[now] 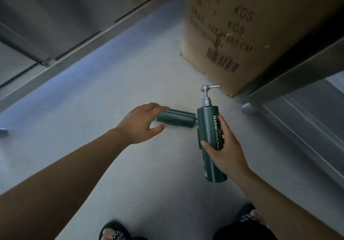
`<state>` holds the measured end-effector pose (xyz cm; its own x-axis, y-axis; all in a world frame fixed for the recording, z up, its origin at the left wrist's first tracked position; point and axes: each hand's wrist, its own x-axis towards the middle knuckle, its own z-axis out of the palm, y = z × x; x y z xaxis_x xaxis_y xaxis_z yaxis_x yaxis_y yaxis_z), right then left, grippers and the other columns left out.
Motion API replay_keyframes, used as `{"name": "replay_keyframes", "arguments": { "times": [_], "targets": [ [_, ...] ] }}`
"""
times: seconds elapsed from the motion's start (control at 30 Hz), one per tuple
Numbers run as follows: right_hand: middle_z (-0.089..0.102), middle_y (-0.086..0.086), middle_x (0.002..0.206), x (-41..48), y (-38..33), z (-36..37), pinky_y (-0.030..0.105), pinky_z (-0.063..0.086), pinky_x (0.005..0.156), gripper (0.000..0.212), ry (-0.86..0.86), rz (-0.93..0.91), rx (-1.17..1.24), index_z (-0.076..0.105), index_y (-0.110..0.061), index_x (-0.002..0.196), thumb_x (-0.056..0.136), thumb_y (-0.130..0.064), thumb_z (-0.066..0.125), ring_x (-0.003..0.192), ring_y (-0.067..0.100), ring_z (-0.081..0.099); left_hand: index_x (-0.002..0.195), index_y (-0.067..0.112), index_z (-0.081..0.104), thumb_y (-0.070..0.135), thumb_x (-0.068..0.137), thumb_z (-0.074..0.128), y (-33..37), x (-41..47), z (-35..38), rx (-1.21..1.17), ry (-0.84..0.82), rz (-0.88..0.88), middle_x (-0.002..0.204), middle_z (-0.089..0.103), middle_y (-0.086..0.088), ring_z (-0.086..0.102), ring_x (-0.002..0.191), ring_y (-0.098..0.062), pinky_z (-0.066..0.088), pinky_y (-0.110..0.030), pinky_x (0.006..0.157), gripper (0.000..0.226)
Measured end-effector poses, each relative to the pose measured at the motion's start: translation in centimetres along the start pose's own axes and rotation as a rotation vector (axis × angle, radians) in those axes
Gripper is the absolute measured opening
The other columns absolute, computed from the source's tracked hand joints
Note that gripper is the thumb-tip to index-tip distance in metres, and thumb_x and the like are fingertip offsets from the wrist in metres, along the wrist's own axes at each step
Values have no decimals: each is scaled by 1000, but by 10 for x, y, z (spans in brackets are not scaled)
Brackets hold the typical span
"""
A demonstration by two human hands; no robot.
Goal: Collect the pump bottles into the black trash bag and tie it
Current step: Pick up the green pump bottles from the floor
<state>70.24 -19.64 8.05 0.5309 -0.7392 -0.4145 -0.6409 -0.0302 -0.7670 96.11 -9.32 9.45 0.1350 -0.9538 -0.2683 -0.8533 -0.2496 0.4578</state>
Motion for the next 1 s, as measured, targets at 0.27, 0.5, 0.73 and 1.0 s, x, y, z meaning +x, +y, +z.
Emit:
{"name": "replay_keyframes", "arguments": {
  "times": [0.27, 0.5, 0.73, 1.0],
  "targets": [
    [43, -16, 124, 45, 98, 76, 28, 40, 94, 87, 162, -41, 50, 11, -51, 141, 76, -43, 68, 111, 6, 47, 145, 33, 22, 46, 89, 46, -74, 78, 110, 251, -86, 135, 147, 35, -2, 37, 131, -25, 31, -41, 107, 62],
    [42, -14, 118, 46, 81, 87, 29, 42, 93, 88, 172, -33, 60, 10, -48, 143, 78, -38, 69, 107, 7, 48, 147, 30, 12, 47, 89, 45, -67, 26, 127, 264, -99, -51, 140, 38, -2, 41, 124, -25, 43, -42, 93, 69],
    [44, -3, 135, 70, 91, 103, 27, 38, 94, 87, 136, -53, -31, 13, -43, 144, 77, -38, 69, 111, 6, 43, 146, 38, 10, 49, 92, 37, -95, -4, 140, 115, 72, -260, 129, 45, -10, 48, 108, -33, 48, -44, 83, 61],
    [46, 6, 123, 78, 84, 114, 29, 41, 78, 86, 1, -48, -226, 9, -42, 145, 79, -44, 65, 99, 20, 51, 145, 42, 2, 51, 92, 35, -105, -16, 133, 94, 76, -389, 131, 41, -10, 50, 107, -34, 46, -41, 82, 63]
  ]
}}
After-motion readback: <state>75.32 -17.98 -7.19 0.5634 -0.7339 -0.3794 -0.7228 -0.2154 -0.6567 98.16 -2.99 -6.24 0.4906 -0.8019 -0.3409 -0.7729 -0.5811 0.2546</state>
